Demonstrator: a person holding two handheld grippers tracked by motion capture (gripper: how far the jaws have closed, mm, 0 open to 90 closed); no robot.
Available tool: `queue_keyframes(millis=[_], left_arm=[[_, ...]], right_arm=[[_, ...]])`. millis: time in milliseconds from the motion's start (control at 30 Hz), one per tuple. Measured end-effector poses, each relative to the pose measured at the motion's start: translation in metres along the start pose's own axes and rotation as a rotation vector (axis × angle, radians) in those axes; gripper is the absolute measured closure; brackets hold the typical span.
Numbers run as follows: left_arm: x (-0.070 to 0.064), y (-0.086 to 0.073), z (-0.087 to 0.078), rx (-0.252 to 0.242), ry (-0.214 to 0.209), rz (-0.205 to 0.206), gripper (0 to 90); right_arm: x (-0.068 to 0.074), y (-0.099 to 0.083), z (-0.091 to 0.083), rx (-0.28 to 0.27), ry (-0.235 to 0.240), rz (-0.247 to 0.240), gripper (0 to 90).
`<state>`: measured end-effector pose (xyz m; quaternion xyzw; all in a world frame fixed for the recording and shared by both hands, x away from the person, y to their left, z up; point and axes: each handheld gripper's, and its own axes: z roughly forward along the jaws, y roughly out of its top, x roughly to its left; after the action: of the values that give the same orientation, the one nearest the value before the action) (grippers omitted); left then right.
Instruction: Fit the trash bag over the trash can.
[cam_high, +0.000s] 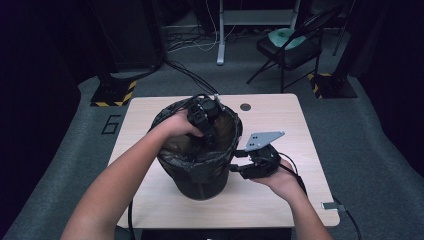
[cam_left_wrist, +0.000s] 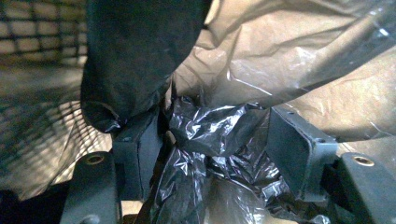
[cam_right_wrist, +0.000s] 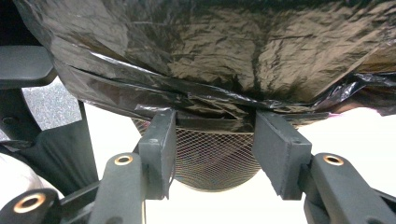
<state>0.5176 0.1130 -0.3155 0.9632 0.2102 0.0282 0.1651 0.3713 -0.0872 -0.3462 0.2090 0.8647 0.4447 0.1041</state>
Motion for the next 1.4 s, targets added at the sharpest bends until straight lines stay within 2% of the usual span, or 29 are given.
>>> queue_keyframes(millis=[133,200,333,533,667,900,1000,1133,1333,1400], left_arm=[[-0.001,-0.004,-0.018,-0.048,0.006,-0.004,34.5],[-0.003,-0.007,-0.031,-0.056,0.004,0.001,32.8],[-0.007,-0.018,-0.057,-0.104,0.016,0.014,33.4],[-0.013,-0.046,-0.097,-0.198,0.051,0.007,33.9],[-0.016,-0.068,-0.113,-0.231,0.073,0.0,34.0],[-0.012,-0.109,-0.133,-0.292,0.095,-0.047,34.0],[-0.006,-0.128,-0.139,-0.334,0.106,-0.087,34.0],[0.0,-0.149,-0.145,-0.365,0.11,-0.127,33.9],[0.004,-0.176,-0.151,-0.425,0.118,-0.161,33.9],[0.003,-0.185,-0.149,-0.46,0.102,-0.183,33.9]], right_arm=[[0.0,0.0,0.0,0.0,0.0,-0.002,48.7],[0.001,0.0,0.001,0.002,-0.001,-0.001,48.4],[0.001,0.0,0.001,0.0,-0.001,0.0,48.4],[0.001,0.0,0.002,0.003,-0.009,0.002,48.1],[0.001,0.0,0.001,0.008,-0.006,0.005,48.2],[-0.002,-0.002,-0.001,0.018,-0.008,0.019,48.0],[-0.004,-0.003,-0.004,0.011,-0.01,0.021,48.0],[-0.007,-0.004,-0.01,0.007,-0.011,0.031,47.9],[-0.011,-0.006,-0.02,-0.008,-0.019,0.047,47.8],[-0.012,-0.006,-0.023,-0.013,-0.023,0.049,47.7]])
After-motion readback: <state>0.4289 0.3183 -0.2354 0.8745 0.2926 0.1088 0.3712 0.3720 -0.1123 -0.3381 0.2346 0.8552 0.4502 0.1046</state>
